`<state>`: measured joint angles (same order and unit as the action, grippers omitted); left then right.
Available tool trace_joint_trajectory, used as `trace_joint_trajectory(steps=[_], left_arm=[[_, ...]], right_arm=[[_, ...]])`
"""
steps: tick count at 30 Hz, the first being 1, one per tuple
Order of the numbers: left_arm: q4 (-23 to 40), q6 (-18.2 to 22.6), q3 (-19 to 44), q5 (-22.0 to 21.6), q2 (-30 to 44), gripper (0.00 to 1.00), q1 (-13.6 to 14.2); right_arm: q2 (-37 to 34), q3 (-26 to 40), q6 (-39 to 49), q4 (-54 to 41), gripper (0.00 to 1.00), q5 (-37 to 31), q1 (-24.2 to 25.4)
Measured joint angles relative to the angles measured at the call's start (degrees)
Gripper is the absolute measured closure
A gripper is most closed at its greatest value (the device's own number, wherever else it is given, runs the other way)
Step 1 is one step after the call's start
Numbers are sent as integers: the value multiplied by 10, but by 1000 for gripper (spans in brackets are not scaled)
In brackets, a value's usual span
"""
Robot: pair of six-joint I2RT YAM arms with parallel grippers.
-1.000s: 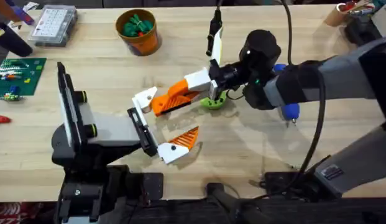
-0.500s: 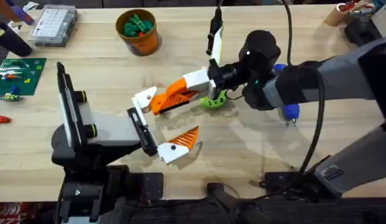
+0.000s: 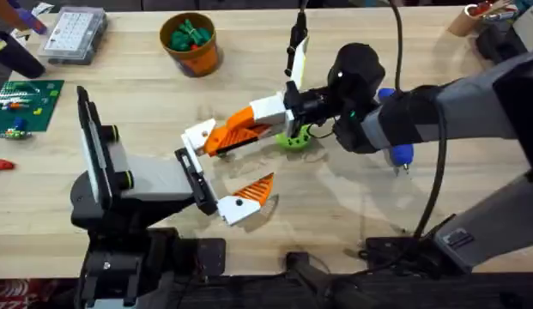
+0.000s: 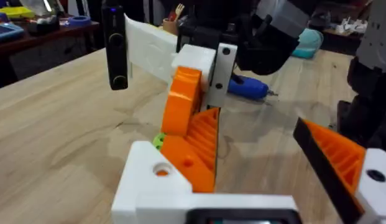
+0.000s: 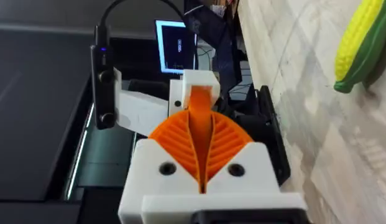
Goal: Pick up the gripper from the table and insert it into the empty holder that is missing its gripper. Then pick up a screw, insert it into the mounting hole, and use the screwdriver to tighten it. Finally, clean up the table by picking up the vegetable and placing it into the bucket.
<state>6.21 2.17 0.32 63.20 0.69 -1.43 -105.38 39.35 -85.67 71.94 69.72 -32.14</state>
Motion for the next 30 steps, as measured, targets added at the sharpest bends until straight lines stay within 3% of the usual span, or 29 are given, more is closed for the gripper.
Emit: trace_joint_trajectory(steps=[19, 30], left_arm=[[0, -4, 0, 1, 0, 14, 0], [0, -4, 0, -1, 0, 14, -2]], right_arm=[[0, 49, 47, -112, 979, -11, -11], [0, 54, 59, -118, 979, -29, -24]])
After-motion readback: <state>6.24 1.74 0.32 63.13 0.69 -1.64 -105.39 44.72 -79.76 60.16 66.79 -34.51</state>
